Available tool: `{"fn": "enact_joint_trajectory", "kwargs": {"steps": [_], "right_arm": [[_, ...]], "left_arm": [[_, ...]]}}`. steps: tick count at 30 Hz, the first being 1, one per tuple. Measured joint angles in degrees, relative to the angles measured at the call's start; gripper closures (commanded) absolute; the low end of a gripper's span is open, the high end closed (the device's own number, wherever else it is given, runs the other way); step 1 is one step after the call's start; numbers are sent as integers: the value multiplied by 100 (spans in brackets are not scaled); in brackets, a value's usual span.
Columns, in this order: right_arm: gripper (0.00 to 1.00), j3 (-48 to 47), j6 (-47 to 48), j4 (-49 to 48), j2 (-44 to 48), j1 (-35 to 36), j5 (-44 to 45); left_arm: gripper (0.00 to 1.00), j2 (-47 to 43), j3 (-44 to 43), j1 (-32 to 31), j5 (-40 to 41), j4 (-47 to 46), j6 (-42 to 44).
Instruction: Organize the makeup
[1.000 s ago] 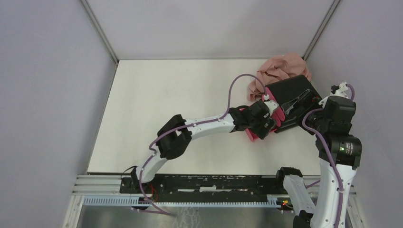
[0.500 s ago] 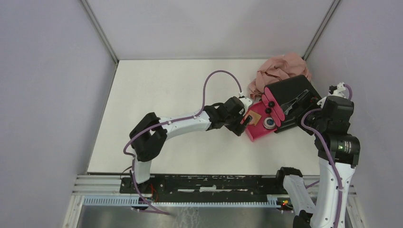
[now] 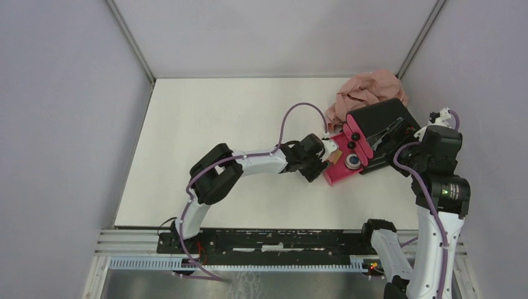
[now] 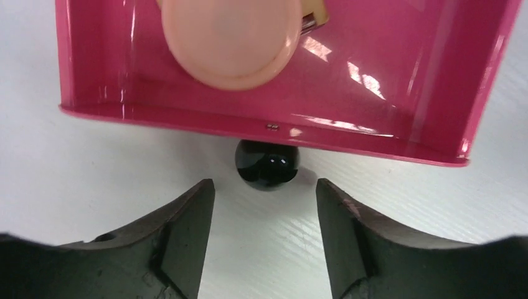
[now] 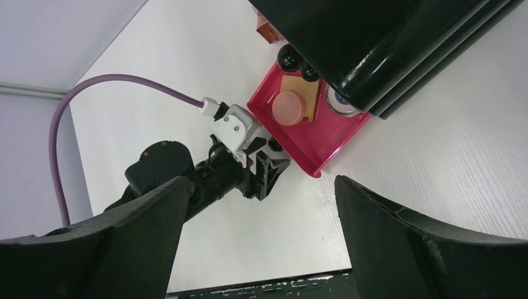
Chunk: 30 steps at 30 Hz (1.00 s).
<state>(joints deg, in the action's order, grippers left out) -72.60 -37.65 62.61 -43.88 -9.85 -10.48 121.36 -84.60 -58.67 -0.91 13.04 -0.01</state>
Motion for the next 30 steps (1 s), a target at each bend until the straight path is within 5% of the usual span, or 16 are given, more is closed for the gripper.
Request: {"fn": "enact_joint_trajectory", "kwargs": {"steps": [5,30], "right_arm": [[7,4,0,-2,0,0,0],[7,127,2,-46,-68,9,2]], "left_arm": [[52,103,-179,9,-160,-127,9],[54,1497,-2256,20,-608,-522,-2]]}}
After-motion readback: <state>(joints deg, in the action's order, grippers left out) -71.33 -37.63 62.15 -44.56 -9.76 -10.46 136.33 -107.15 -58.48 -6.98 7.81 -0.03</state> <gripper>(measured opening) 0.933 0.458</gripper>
